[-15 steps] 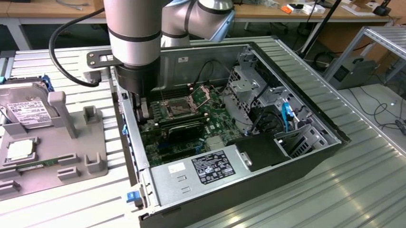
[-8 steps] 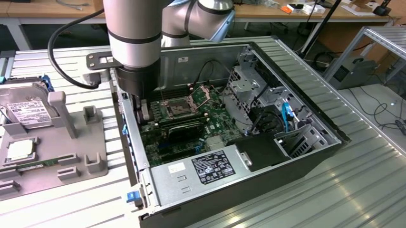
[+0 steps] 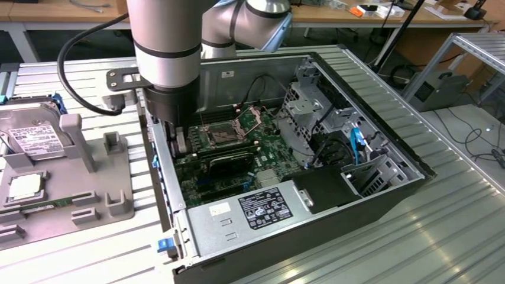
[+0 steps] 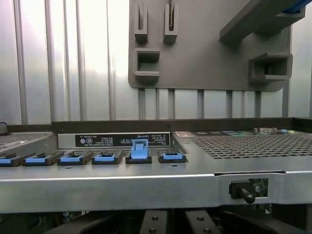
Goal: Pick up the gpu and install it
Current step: 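Press down on the gpu until it lock into place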
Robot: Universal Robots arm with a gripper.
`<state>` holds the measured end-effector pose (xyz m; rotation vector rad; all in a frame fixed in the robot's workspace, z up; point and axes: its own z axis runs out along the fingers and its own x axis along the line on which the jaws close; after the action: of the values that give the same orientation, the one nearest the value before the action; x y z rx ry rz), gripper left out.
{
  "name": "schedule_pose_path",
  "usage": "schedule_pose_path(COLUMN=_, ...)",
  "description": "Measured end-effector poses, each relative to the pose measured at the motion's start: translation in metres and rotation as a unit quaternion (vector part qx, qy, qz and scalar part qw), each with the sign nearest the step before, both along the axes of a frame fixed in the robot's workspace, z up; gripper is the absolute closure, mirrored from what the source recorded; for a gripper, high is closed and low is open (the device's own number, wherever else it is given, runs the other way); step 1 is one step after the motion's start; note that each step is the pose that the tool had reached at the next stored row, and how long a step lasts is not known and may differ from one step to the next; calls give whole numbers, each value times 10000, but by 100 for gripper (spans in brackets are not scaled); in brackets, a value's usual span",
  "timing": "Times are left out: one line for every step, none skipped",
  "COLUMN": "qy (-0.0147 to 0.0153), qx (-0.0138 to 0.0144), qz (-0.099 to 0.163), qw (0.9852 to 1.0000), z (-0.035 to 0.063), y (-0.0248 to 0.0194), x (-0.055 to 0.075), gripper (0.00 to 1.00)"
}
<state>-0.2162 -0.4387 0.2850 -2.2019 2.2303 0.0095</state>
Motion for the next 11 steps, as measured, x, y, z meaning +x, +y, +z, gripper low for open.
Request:
schedule_pose_path(qy=0, qx=0, qz=0, qw=10000, z=0, y=-16, x=-1, gripper=89)
schedule_pose_path(qy=-1, qx=2, qz=0, qw=10000, z=-1, y=-23, x=-1, gripper=89)
schedule_pose_path(qy=-1, qx=2, qz=0, qw=10000, z=-1, y=-32, x=-1, gripper=89)
schedule_pose_path(qy=0, qx=1, qz=-1, qw=10000, z=-1, y=-39, x=-2, gripper=89)
schedule_pose_path(qy=0, qx=2, qz=0, qw=10000, z=0, y=-48, x=-1, gripper=89)
schedule_pose_path(qy=1, qx=1, qz=0, qw=10000, z=1, y=-53, x=-2, gripper=89)
schedule_pose_path(qy=1, qx=-1, qz=0, qw=10000, z=1, y=-56, x=-2, gripper=89)
schedule_pose_path(qy=1, qx=0, qz=-1, qw=10000, z=1, y=-58, x=-2, gripper=89)
schedule_pose_path(qy=2, qx=1, qz=0, qw=10000, z=1, y=-59, x=2, gripper=89)
schedule_pose_path(qy=2, qx=0, qz=0, qw=10000, z=1, y=-59, x=15, gripper=89)
schedule_pose_path(qy=2, qx=1, qz=0, qw=10000, z=0, y=-59, x=29, gripper=89)
